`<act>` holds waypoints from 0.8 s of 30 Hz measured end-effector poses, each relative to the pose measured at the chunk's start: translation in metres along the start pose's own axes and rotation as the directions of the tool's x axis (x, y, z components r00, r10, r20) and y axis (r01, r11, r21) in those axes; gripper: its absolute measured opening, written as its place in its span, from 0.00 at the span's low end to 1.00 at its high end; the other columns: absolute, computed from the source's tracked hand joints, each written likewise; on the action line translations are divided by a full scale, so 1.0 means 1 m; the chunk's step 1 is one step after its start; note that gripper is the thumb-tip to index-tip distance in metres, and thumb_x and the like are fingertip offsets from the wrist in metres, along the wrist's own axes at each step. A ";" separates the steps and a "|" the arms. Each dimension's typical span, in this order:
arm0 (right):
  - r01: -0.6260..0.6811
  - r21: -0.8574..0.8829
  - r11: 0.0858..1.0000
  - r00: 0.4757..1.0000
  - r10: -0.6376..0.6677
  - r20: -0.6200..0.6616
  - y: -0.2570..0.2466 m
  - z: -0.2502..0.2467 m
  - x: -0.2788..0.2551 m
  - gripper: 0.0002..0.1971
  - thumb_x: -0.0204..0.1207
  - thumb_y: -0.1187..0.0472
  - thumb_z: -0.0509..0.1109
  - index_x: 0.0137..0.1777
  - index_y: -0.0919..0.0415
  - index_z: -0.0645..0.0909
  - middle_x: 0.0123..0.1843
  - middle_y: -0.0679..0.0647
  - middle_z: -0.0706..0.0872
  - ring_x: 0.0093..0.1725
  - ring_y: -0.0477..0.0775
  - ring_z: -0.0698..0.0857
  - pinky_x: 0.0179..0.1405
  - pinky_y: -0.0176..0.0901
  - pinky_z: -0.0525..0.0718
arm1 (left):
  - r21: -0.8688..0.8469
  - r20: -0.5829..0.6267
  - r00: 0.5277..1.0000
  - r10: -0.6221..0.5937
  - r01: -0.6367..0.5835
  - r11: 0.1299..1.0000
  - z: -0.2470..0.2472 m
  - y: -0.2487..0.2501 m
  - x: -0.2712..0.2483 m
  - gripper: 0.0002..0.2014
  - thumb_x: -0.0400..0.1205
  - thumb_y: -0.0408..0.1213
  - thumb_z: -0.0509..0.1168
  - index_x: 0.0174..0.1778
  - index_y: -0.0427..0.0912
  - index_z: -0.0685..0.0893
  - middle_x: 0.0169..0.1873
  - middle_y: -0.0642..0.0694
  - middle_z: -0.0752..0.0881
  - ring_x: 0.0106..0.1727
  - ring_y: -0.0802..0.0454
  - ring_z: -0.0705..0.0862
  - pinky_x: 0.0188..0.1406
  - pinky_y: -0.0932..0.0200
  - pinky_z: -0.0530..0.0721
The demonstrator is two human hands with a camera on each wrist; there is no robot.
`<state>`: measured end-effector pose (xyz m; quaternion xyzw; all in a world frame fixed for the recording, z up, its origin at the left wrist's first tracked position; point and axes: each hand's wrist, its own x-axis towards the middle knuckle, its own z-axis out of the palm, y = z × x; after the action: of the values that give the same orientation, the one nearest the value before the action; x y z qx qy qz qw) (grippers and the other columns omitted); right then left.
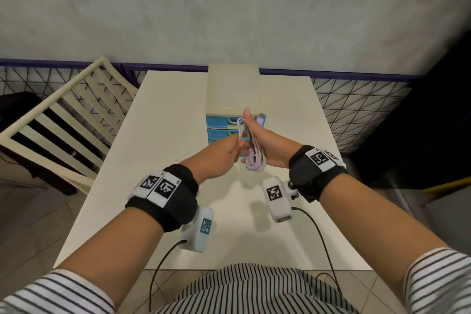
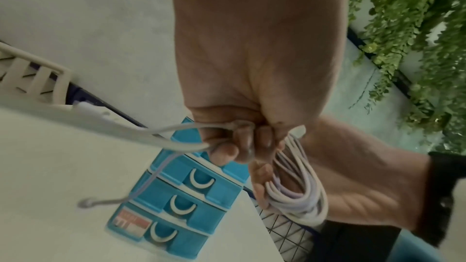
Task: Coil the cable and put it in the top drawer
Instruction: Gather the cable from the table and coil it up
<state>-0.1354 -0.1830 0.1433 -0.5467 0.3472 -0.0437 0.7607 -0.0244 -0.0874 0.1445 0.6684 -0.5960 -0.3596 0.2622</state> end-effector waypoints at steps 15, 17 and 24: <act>0.311 -0.152 0.938 0.818 -0.346 -0.460 0.003 -0.011 0.020 0.17 0.81 0.45 0.62 0.45 0.61 0.72 0.29 0.55 0.83 0.28 0.54 0.85 0.39 0.55 0.88 | -0.127 0.080 0.995 -0.058 0.068 0.990 0.012 0.003 -0.002 0.14 0.87 0.46 0.48 0.44 0.45 0.75 0.33 0.48 0.74 0.33 0.51 0.72 0.38 0.57 0.75; 0.412 -0.050 0.910 0.783 -0.382 -0.491 -0.005 -0.018 0.015 0.15 0.83 0.51 0.61 0.38 0.60 0.70 0.24 0.54 0.77 0.23 0.50 0.82 0.42 0.57 0.88 | -0.220 0.105 0.991 -0.089 0.110 0.969 0.014 -0.007 -0.006 0.17 0.87 0.47 0.47 0.38 0.47 0.75 0.28 0.50 0.72 0.30 0.50 0.71 0.36 0.54 0.73; 0.322 0.124 0.938 0.906 -0.268 -0.328 -0.013 -0.029 0.004 0.12 0.84 0.54 0.62 0.39 0.59 0.72 0.27 0.51 0.69 0.24 0.48 0.73 0.25 0.40 0.80 | 0.267 -0.057 0.997 0.047 -0.030 0.963 -0.001 -0.020 -0.013 0.13 0.85 0.45 0.54 0.40 0.52 0.82 0.43 0.53 0.83 0.47 0.51 0.78 0.51 0.54 0.70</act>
<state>-0.1454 -0.2134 0.1479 -0.5105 0.3686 -0.2732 0.7273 -0.0120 -0.0720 0.1313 0.6968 -0.6432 -0.2501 0.1958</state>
